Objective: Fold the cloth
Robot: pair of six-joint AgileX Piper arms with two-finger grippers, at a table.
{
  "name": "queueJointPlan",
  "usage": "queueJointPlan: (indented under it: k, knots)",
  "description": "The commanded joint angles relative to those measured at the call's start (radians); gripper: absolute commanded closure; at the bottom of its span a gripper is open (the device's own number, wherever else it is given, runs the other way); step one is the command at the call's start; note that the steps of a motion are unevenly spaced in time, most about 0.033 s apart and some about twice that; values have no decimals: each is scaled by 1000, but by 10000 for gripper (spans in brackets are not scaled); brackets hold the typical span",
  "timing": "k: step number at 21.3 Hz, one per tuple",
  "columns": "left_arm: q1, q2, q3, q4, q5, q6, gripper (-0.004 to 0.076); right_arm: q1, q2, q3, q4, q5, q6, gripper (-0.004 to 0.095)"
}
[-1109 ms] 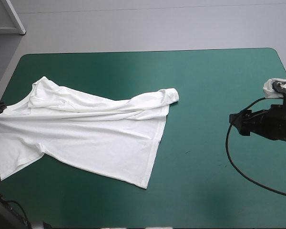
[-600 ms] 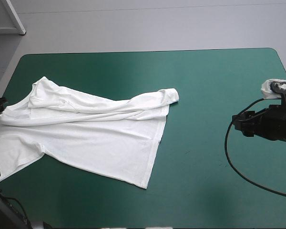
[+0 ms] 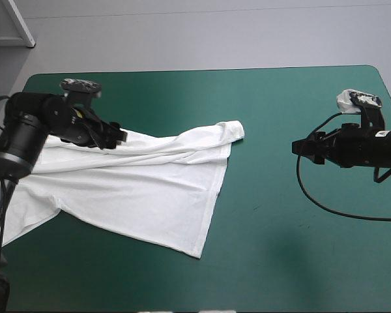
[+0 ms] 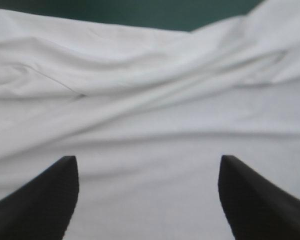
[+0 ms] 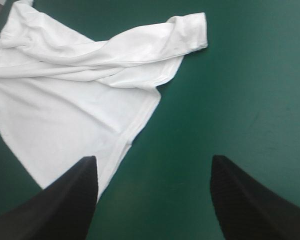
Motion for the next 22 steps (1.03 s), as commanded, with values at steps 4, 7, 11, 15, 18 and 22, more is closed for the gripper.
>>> queueJointPlan:
  k: [4,7,11,15,18,22]
  knots:
    - [-496,-132,223,120,31,-270,159,-3,-20,-27,-143,-114,95,305]
    - [-669,-128,326,174,-74,-414,159,7,-20,-27,-147,-114,99,305]
    - [-788,-93,440,146,-213,-491,159,51,-22,-27,-162,-111,112,305]
    - [-812,-14,478,62,-276,-434,159,56,-22,-27,-175,-108,127,305]
    - [-829,25,478,46,-312,-432,159,56,-22,-27,-192,-108,138,305]
    - [-843,86,478,46,-339,-432,159,56,-22,-27,-216,-110,145,305]
